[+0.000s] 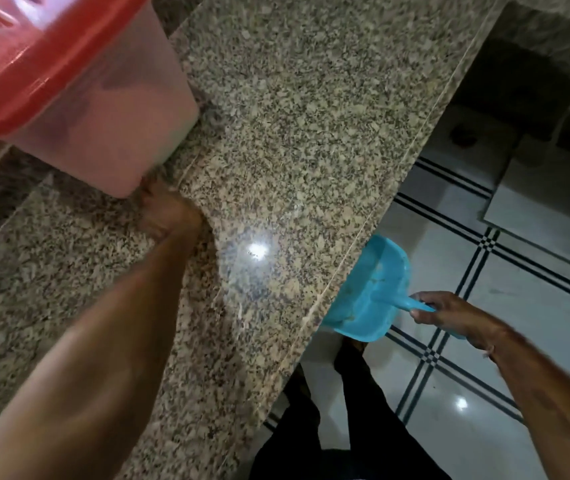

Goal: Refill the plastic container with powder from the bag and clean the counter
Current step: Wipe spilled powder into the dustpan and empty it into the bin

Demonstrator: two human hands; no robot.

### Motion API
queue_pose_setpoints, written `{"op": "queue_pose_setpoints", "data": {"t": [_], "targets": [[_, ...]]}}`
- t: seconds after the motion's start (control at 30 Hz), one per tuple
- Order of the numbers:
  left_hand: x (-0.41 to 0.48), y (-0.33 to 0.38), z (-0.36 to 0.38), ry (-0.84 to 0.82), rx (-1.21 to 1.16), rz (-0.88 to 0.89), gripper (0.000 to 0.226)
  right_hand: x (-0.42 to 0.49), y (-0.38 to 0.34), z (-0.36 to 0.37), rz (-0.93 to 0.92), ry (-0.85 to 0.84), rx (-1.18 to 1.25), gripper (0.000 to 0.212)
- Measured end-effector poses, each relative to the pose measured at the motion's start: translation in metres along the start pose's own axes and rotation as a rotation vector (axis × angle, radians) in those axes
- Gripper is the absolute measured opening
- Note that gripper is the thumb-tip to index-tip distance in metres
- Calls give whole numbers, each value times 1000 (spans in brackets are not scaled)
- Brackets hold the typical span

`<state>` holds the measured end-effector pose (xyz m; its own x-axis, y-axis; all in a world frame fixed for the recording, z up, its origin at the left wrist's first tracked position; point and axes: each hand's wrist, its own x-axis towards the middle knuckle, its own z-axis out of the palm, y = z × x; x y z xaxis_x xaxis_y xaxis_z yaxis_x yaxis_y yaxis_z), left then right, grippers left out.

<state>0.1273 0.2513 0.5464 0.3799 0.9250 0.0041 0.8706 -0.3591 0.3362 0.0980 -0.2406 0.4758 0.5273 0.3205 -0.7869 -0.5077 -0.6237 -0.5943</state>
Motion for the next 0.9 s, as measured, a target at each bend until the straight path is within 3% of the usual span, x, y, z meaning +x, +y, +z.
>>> {"op": "queue_pose_setpoints", "data": {"t": [0.07, 0.13, 0.2, 0.27, 0.37, 0.43, 0.5, 0.57, 0.67, 0.73, 0.83, 0.9], "targets": [[-22, 27, 15, -25, 16, 217, 43, 8, 3, -16, -2, -15, -2, 20], [-51, 48, 27, -151, 45, 641, 37, 15, 2, -33, 10, -39, -4, 19], [-68, 64, 24, -250, -22, 842, 29, 23, -1, -51, 13, -48, -1, 19], [-52, 66, 21, -169, -102, 695, 26, 33, -1, -67, 15, -37, -1, 20], [15, 41, 33, -102, -28, 310, 48, 50, -2, -86, 22, -63, 22, 21], [25, 54, 43, -107, 17, 274, 50, 62, -2, -94, 30, -72, 55, 24], [-14, 93, 53, -62, 42, 437, 39, 71, -1, -100, 35, -83, 67, 27], [-70, 130, 64, -86, 0, 710, 33, 76, 0, -105, 41, -94, 69, 28], [-116, 153, 72, -318, -74, 1079, 38, 80, 1, -118, 55, -110, 67, 25], [-96, 158, 65, -307, -143, 1006, 42, 82, 5, -128, 67, -121, 59, 24], [-28, 153, 68, -92, -45, 583, 36, 86, 16, -142, 89, -124, 59, 33], [4, 158, 75, -101, 60, 447, 41, 89, 20, -148, 84, -123, 77, 45]]}}
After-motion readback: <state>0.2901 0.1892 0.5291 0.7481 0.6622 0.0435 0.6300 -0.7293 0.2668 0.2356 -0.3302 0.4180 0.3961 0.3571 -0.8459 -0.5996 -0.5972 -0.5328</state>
